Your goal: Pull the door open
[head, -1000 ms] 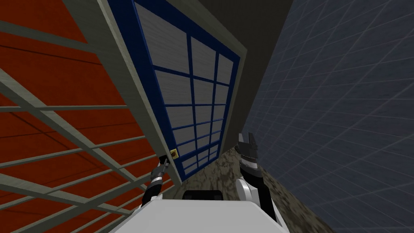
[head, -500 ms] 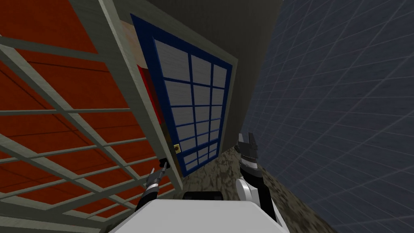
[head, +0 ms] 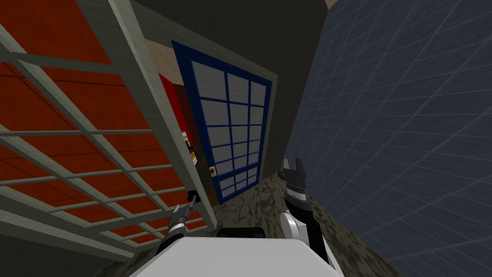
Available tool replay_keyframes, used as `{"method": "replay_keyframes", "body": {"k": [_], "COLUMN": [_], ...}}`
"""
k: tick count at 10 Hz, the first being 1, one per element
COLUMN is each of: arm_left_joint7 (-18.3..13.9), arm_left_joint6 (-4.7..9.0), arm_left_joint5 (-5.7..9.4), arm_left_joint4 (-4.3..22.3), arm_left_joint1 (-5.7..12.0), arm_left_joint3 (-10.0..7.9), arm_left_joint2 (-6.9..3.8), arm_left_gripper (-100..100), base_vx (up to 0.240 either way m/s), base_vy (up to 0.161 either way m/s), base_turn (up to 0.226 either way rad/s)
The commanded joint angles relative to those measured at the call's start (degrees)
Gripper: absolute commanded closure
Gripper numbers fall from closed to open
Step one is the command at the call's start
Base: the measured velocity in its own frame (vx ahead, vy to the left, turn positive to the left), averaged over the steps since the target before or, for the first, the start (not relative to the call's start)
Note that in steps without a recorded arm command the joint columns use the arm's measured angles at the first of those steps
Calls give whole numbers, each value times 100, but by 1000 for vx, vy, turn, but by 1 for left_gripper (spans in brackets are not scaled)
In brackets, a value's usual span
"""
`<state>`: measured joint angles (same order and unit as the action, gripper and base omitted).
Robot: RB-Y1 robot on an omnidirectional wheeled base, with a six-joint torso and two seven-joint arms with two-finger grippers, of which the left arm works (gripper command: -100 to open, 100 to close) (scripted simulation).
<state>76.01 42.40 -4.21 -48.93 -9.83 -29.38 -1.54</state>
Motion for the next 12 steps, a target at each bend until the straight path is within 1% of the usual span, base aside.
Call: {"method": "replay_keyframes", "body": {"k": [1, 3, 5, 6, 8, 9, 12], "arm_left_joint7": [-3, -120, -120, -280, -280, -364, -785], "arm_left_joint6": [73, 68, 68, 67, 67, 66, 63], "arm_left_joint5": [61, 104, 104, 156, 156, 184, 320], "arm_left_joint4": [286, 309, 309, 322, 322, 328, 356], "arm_left_joint1": [-8, -77, -77, -131, -131, -157, -286], "arm_left_joint3": [-139, -144, -144, -133, -133, -126, -90], "arm_left_joint2": [-136, -161, -161, -184, -184, -196, -254], "arm_left_gripper": [100, 100, 100, 100, 100, 100, 100], "base_vx": [-10, -22, -31, -59, -47, -37, -77], "base_vy": [14, -2, -6, -14, -6, -14, -26], "base_turn": [-25, -3, 24, -12, 9, -3, 11]}}
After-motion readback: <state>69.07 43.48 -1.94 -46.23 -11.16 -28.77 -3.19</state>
